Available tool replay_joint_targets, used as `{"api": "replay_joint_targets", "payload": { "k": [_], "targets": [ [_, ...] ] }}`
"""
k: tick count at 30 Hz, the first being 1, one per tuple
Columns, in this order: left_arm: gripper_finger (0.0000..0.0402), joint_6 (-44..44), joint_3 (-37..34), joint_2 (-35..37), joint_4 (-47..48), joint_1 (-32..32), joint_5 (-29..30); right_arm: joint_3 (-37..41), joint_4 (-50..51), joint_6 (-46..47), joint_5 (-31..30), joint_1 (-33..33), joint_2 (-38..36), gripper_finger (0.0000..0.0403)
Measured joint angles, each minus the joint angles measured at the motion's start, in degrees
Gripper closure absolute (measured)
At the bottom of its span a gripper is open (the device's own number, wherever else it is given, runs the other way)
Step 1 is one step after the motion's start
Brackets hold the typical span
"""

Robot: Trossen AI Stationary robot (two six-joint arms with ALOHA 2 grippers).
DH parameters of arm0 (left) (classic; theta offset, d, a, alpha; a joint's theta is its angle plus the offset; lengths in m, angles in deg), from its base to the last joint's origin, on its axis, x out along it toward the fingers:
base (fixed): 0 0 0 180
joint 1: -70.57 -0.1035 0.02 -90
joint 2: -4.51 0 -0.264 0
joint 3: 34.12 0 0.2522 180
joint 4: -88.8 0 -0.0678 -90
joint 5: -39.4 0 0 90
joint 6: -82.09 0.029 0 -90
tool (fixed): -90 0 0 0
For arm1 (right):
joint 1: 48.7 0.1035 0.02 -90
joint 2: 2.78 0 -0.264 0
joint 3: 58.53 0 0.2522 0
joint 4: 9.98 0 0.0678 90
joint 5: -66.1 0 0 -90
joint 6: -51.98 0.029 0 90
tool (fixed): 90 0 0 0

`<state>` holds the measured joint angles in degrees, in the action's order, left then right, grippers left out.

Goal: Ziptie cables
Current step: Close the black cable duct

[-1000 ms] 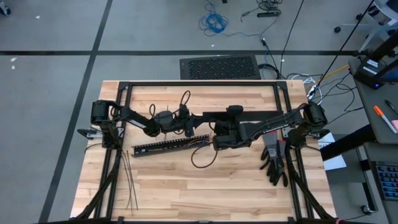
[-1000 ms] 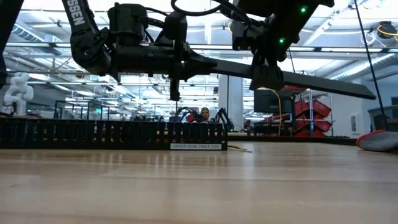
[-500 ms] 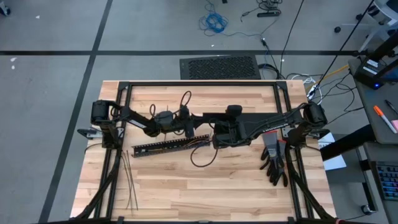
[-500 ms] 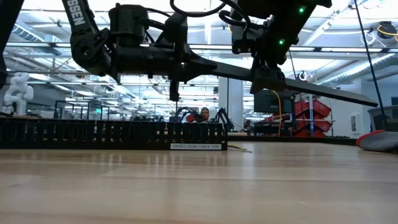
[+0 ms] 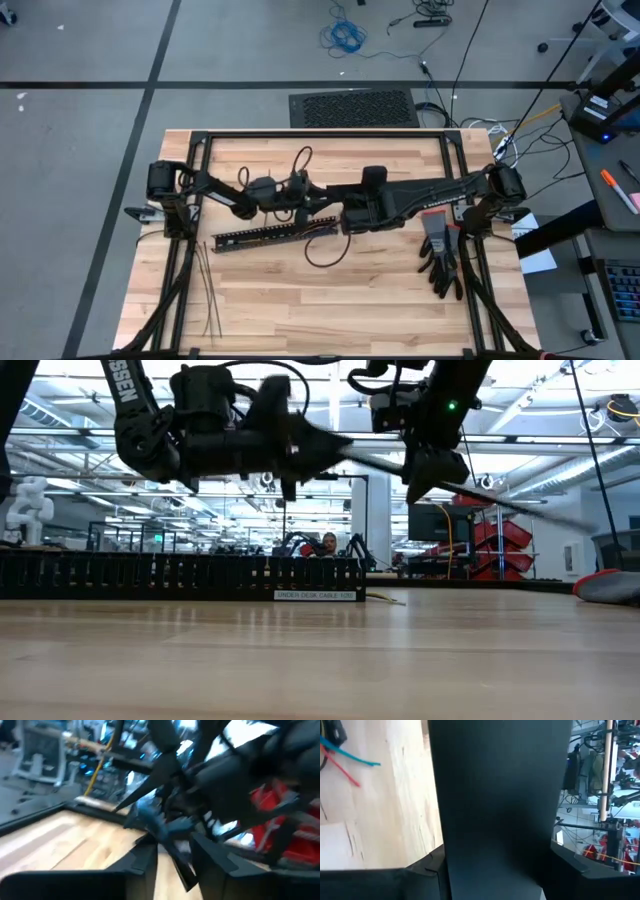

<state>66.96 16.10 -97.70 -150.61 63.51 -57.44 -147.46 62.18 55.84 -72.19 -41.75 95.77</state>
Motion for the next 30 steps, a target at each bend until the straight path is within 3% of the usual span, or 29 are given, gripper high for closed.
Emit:
{"api": "replay_joint_targets", "payload": {
  "k": [5,9,16,21,26,30],
  "targets": [
    [0.0251,-10.58,0.00,-0.02,-9.16,0.23,-5.18,-0.39,0.18,-0.46,0.77,-0.16,-0.06,0.0206],
    [0.0236,-9.67,-0.04,0.58,-8.75,-0.50,-9.20,-0.41,0.78,-0.45,1.36,-0.14,-0.10,0.0209],
    [0.0232,-3.42,0.00,1.36,7.10,-2.98,-11.21,-0.30,2.53,-0.70,5.15,-0.46,0.05,0.0213],
    [0.0232,-1.87,-0.24,1.38,10.91,-2.87,-16.25,-0.30,1.82,-1.25,14.84,-1.65,0.05,0.0221],
    [0.0233,2.29,-0.28,5.28,16.92,-1.56,-19.34,-0.30,0.11,-3.56,25.86,-3.09,0.05,0.0262],
    [0.0233,7.08,-0.28,11.90,29.27,-0.77,-17.15,-0.09,-0.99,-3.96,29.50,-3.98,0.03,0.0305]
  ]
}}
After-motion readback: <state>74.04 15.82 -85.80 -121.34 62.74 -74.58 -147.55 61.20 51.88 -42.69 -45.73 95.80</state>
